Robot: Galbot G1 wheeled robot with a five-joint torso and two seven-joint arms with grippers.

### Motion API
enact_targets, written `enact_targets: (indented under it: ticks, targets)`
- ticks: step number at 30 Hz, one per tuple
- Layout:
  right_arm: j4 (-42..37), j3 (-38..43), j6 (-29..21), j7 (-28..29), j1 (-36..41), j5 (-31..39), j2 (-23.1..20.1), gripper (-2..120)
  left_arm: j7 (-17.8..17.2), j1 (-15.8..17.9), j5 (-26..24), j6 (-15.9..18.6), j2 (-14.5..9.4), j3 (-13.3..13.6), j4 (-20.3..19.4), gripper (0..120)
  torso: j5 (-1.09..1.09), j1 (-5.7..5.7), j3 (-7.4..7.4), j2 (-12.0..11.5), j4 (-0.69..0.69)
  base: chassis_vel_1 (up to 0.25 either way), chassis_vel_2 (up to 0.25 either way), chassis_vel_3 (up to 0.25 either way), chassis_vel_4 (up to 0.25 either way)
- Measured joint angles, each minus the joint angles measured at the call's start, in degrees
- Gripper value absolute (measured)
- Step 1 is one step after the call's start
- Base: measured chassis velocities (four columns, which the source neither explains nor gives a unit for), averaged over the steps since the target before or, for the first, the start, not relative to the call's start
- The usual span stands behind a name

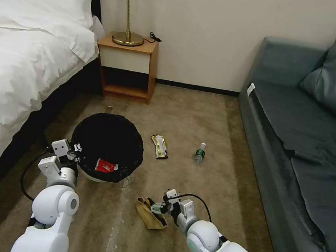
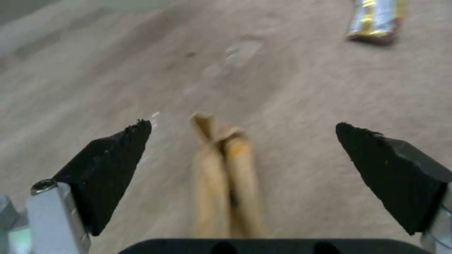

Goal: Pick up the trash bin, then pick up the garbage on the floor and place it into the trash bin.

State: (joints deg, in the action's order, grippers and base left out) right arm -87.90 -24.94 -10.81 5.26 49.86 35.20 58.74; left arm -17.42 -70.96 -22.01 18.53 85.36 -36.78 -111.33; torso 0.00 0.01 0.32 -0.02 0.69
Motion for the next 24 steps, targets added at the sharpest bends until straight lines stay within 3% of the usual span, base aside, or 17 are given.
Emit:
enact_targets:
  ticks: [2, 8, 24]
  targets:
    - [1.22, -1.93, 1.8, -4.39, -0.09, -1.29, -1.11, 100, 0.0, 0.14, 0.48, -0.11, 0.56, 0.47, 0.14, 4, -0.01, 0.0, 0.0, 0.0, 0.01, 0.0, 0.0, 0.0, 0.0]
    - [4.04, -3.43, 5.76, -10.28, -0.02, -3.38, -1.28, 100, 0.01, -0.45, 0.82, -0.52, 0.77, 0.54, 0.23, 4, -0.02, 0.0, 0.0, 0.0, 0.0, 0.0, 0.0, 0.0, 0.0]
    - [14.85, -4.65, 13.63, -14.25, -2.52, -6.72, 3.2, 100, -0.2, -1.91, 1.41, -1.7, 1.3, -0.37, -0.08, 4, -0.02, 0.0, 0.0, 0.0, 0.0, 0.0, 0.0, 0.0, 0.0]
